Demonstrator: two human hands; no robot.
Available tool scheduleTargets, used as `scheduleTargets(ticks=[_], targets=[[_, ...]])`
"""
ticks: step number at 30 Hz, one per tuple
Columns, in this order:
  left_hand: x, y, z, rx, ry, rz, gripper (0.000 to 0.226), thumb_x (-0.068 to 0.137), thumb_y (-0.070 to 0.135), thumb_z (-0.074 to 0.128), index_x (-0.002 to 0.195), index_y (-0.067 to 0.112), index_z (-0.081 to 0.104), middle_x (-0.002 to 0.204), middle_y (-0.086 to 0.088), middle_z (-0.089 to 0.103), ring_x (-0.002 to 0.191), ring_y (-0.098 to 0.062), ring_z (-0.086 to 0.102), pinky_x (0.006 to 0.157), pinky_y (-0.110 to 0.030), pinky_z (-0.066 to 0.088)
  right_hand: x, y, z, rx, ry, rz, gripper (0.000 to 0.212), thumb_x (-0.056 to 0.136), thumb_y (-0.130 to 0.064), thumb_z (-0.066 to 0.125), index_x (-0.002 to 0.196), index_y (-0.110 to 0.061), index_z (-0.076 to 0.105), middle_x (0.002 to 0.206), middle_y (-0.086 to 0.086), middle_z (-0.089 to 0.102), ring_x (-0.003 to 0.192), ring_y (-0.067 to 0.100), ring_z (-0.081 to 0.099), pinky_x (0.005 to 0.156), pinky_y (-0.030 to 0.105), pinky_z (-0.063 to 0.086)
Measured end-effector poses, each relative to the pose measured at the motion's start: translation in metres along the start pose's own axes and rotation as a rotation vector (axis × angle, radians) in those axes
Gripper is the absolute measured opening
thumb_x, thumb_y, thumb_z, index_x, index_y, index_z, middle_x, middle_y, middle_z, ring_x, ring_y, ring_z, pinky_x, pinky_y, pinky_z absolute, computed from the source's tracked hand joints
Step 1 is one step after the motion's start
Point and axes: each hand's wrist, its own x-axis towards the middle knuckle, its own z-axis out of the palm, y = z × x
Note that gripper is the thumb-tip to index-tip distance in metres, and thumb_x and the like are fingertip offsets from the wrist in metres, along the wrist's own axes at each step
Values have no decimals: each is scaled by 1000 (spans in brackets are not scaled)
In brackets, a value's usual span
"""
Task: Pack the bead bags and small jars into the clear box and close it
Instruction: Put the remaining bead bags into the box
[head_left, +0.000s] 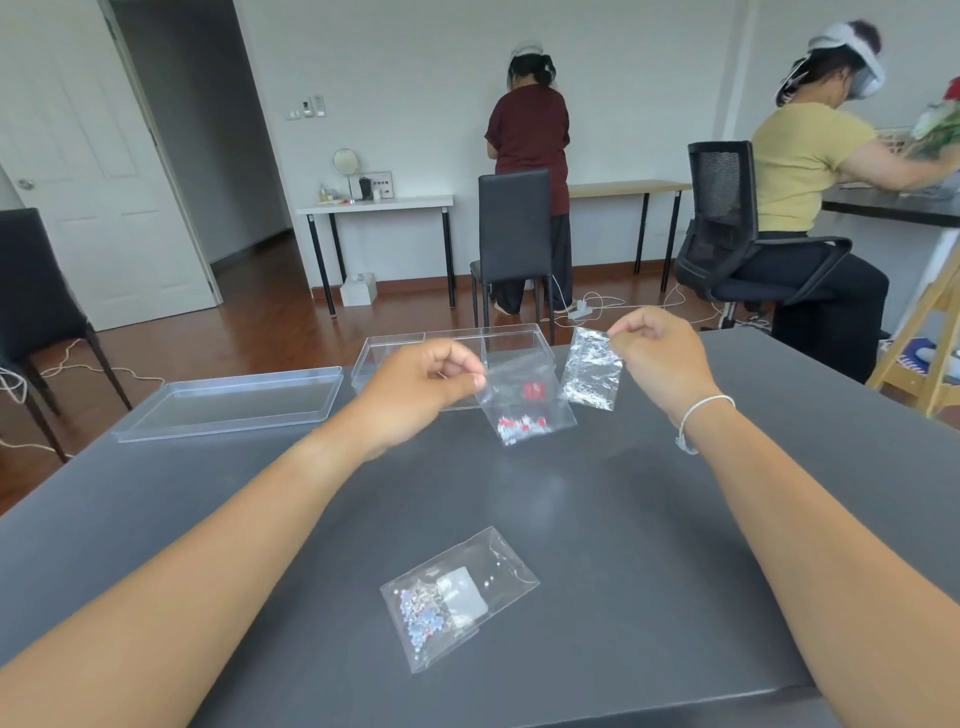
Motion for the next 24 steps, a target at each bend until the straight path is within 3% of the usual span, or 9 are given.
scheduleTargets(ticks=[5,9,15,19,24], targets=[[33,13,-22,-3,101,-1,10,81,11,64,77,20,63,77,3,64,69,-4,57,61,-2,43,3,2,-2,32,58,30,18,79,-13,50,69,-25,58,74,-8,57,66,5,50,55,20,36],[64,17,-29,79,159,-15,5,81,14,64,86,16,66,75,7,62,65,0,52,58,-6,40,4,3,-2,26,70,27,19,80,-13,50,68,-26,57,73,-10,57,66,4,50,54,20,36],[101,16,-25,191,162,-25,10,83,17,62,91,14,68,82,6,63,70,2,52,65,-14,39,3,4,-1,19,50,26,15,80,-13,49,73,-22,60,74,-8,58,65,4,51,52,19,36],[115,10,-18,249,126,-37,13,85,17,59,91,14,70,90,4,63,85,-6,55,80,-19,38,3,4,-1,6,36,13,19,80,-13,50,69,-26,58,74,-10,58,66,4,51,52,20,35],[125,-3,-2,286,111,-59,12,83,14,60,82,15,72,83,6,65,66,2,54,63,-14,43,3,4,0,-9,19,-1,16,80,-14,50,73,-24,60,76,-8,59,67,4,52,51,19,35]])
